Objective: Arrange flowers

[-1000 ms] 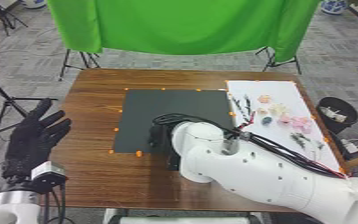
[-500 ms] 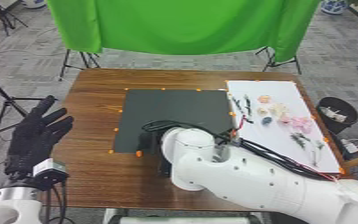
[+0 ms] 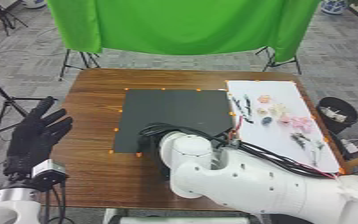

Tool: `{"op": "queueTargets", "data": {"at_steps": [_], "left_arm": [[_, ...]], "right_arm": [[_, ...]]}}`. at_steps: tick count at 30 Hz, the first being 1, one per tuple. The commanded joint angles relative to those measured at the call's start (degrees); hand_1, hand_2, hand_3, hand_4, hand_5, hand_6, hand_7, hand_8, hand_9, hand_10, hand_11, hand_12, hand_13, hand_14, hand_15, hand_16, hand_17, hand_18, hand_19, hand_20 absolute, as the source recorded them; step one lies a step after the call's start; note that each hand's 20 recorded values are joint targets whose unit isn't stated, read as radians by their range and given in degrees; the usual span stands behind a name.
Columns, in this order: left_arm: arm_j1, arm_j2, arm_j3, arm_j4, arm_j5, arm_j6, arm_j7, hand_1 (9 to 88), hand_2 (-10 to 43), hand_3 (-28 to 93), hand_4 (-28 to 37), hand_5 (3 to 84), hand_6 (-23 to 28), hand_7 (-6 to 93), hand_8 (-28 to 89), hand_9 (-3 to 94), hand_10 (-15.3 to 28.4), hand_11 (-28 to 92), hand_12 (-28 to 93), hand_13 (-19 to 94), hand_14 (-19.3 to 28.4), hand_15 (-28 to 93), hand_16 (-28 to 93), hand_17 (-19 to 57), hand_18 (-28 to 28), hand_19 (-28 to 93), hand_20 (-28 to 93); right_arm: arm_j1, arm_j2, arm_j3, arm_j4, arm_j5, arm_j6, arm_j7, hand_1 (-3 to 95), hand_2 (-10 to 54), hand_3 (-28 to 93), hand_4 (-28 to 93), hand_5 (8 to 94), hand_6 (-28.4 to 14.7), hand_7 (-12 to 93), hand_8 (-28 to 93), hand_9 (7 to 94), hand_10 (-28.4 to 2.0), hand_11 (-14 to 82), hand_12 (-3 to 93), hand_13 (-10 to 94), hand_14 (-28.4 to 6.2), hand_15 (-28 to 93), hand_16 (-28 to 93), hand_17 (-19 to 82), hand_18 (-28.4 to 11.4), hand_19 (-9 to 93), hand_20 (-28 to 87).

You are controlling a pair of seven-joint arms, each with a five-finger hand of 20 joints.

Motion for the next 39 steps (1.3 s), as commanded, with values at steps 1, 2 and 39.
{"op": "queueTargets", "data": {"at_steps": [1,2,39], "left_arm": [[0.33,0.34,1.08,-0.10,-0.39,-0.12,0.71,29.9,6.6,64,-20.7,34.2,7.9,9.6,-8,31.1,18.7,27,11,20,25.6,53,-11,-7.0,25.5,51,5],[0.19,-0.29,0.75,-0.10,0.19,-0.28,-0.34,29.9,6.6,64,-20.7,34.2,7.9,9.6,-8,31.1,18.7,27,11,20,25.6,53,-11,-7.0,25.5,51,5],[2.26,0.36,0.35,-0.47,-1.07,0.84,1.67,29.8,6.6,64,-20.8,34.2,7.9,9.7,-8,31.2,18.6,27,11,20,25.6,53,-11,-7.1,25.5,51,5]], "right_arm": [[3.62,0.83,-1.54,0.93,-0.47,2.01,0.29,14.3,14.6,81,-11,46.4,-11.9,11,-8,64.9,-25.6,51.1,22.8,69,-17.9,72,13,53,-19.8,93,9],[3.58,0.91,-1.28,0.86,-0.63,2.01,0.16,14.4,14.5,80,-11,46.1,-12.0,11,-8,64.9,-25.6,51.1,22.8,69,-17.9,72,13,53,-19.9,93,9],[7.20,1.19,-4.55,-0.22,-3.02,6.07,0.23,14.0,13.3,80,-13,45.8,-10.1,11,-8,66.7,-25.2,51.7,22.3,71,-17.8,72,13,55,-19.7,93,8]]}}
